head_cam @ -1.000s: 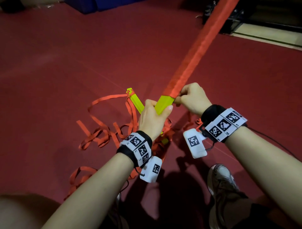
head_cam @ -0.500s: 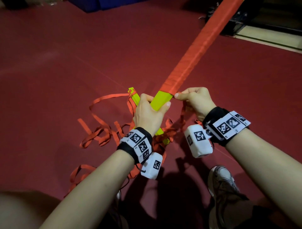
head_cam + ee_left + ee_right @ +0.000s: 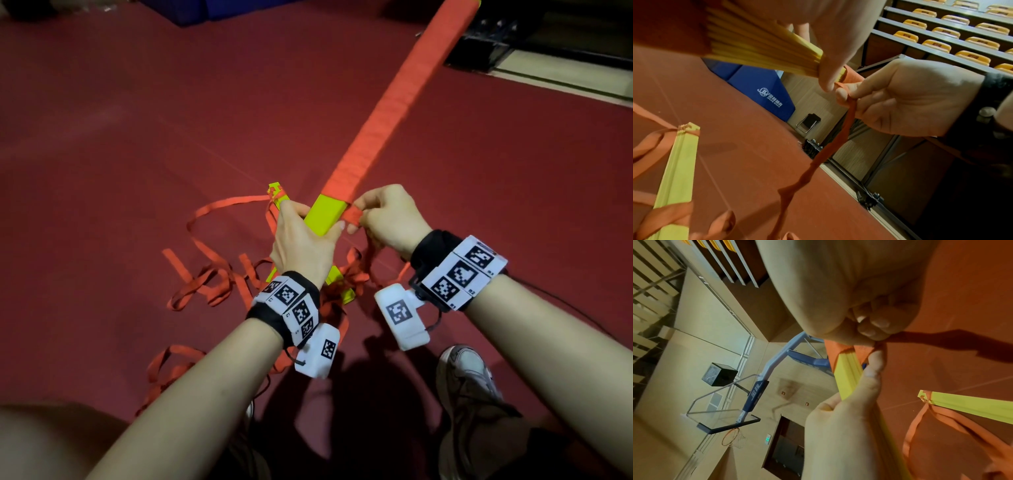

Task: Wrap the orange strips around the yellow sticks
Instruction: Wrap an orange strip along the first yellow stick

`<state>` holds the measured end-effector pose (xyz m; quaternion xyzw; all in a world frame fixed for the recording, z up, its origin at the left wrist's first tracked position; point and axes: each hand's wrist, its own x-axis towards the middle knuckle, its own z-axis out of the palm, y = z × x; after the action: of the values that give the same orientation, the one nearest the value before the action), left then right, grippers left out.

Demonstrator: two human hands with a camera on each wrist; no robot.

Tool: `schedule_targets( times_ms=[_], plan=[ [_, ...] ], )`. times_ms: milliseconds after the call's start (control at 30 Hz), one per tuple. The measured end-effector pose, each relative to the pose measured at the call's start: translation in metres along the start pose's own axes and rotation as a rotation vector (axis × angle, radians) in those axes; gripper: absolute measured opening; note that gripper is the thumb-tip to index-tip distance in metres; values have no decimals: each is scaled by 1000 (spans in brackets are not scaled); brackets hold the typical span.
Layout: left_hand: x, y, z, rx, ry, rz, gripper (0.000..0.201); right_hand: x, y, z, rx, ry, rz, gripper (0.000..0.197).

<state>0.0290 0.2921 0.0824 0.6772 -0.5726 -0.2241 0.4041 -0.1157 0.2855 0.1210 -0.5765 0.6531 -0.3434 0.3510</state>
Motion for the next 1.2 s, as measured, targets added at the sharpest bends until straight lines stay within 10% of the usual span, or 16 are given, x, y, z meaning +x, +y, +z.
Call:
schedule_targets(
  times_ms=[267, 367, 533, 767, 900, 1200],
  plan=[
    [0, 8, -8, 78, 8, 116, 52, 2, -9, -8, 47, 101, -8, 21],
    [1, 5, -11, 145, 28, 247, 48, 3, -4, 0, 86, 120, 13, 51],
    [1, -1, -4, 144, 51, 554, 39, 10, 12, 2, 289, 226, 55, 45],
    [29, 11, -12, 39, -316, 226, 49, 7, 19, -8, 409, 33, -96, 29],
    [26, 2, -4, -80, -591, 74, 16, 7, 19, -8, 224, -84, -156, 27],
    [8, -9, 13, -430, -473, -69, 17, 9, 12, -6, -276, 2, -24, 19]
  ],
)
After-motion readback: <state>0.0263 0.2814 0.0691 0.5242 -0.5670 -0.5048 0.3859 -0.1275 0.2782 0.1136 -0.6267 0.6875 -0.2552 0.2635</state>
